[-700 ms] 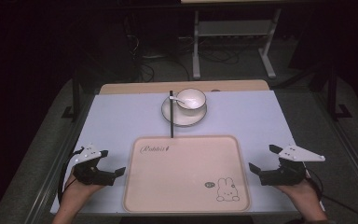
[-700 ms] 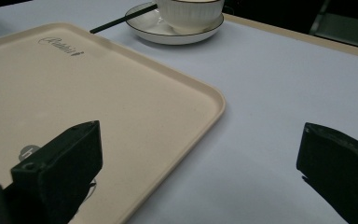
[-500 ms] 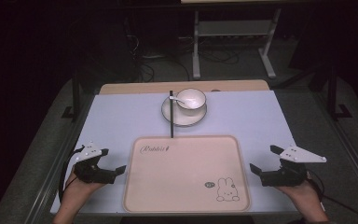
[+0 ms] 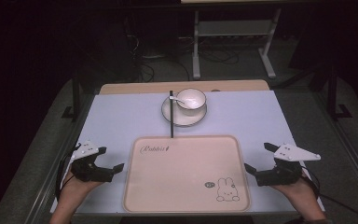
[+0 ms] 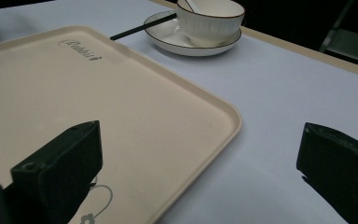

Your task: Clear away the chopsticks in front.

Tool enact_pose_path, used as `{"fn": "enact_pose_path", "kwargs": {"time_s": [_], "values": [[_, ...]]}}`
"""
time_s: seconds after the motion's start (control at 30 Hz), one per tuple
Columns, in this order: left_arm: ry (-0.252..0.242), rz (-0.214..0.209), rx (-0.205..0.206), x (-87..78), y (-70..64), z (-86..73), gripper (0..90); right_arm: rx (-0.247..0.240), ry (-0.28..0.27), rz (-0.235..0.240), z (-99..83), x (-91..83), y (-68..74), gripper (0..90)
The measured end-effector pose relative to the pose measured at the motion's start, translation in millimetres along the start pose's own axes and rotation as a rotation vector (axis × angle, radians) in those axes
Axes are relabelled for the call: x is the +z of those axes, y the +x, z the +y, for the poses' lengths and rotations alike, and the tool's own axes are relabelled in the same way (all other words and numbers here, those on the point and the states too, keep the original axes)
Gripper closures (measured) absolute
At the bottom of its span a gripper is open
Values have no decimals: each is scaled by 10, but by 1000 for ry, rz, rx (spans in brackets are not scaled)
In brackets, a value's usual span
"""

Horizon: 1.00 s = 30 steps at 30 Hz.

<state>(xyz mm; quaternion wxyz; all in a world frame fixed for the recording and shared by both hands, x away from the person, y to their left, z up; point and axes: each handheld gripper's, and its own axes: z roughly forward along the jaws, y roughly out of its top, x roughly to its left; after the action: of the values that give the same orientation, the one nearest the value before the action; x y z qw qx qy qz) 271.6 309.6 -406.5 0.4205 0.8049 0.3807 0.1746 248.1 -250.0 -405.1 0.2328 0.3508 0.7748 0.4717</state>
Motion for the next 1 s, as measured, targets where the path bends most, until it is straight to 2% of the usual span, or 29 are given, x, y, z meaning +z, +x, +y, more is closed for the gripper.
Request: {"fn": "enact_pose_path", "kwargs": {"time_s": [0.43, 0.87, 1.0], "values": [[12, -30, 36, 122, 3, 155, 26, 6, -1, 2, -10, 2, -4, 0], [1, -59, 39, 297, 52, 323, 26, 14, -5, 5, -19, 17, -14, 0], [-6, -73, 29, 372, 74, 388, 26, 29, -8, 3, -28, 15, -37, 0]]}}
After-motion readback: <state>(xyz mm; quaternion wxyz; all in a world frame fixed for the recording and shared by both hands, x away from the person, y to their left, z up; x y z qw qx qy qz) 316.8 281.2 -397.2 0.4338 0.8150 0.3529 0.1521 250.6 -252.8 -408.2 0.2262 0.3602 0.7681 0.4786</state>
